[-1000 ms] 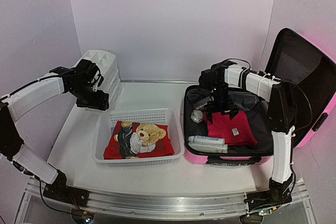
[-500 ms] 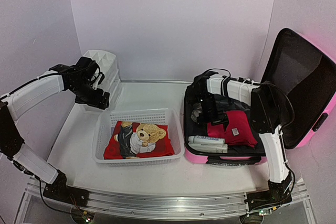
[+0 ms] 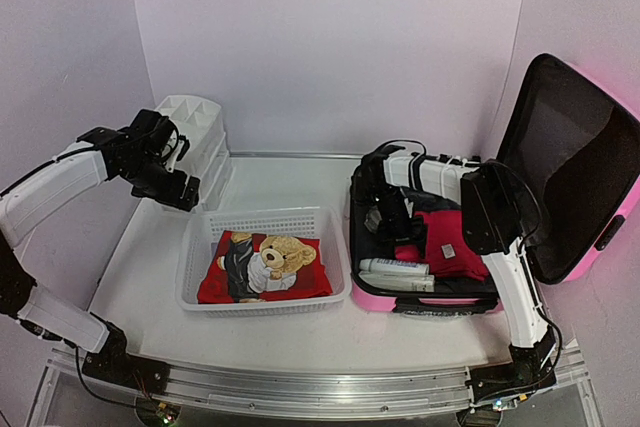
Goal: Open, take out, and arrange the luggage
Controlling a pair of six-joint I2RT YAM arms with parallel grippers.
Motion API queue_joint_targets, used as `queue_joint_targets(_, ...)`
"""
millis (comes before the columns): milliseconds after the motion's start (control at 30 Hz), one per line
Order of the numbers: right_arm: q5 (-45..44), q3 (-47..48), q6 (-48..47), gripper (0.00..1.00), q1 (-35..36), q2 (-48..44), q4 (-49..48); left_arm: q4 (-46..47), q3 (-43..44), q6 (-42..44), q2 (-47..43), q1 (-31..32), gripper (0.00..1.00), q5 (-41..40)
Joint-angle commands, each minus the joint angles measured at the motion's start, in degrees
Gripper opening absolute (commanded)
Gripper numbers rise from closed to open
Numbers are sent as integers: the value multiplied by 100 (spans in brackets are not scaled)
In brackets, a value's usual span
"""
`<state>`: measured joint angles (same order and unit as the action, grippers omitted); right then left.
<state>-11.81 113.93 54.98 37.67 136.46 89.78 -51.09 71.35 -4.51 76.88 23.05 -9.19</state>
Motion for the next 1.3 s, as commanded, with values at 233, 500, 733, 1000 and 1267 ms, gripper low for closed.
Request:
queue_joint_targets(233, -287, 74, 60, 35, 30, -155, 649, 64, -104, -15, -322, -28, 99, -56)
queue_joint_targets(500, -174, 97, -573, 0, 25, -614, 620, 106, -148, -67, -336, -28, 99, -24)
queue_joint_targets(733, 92, -60, -1321, 0, -48, -942, 598, 137, -165, -111, -327, -28, 99, 20)
queue_joint_targets(1000, 975, -862, -2463, 0, -664, -1724, 32, 130, -144, -163, -298, -28, 99, 68)
queue_joint_targets(1267, 2805, -1429, -3685, 0, -1513, -2299, -630, 96, 28, -329, -182, -28, 99, 119)
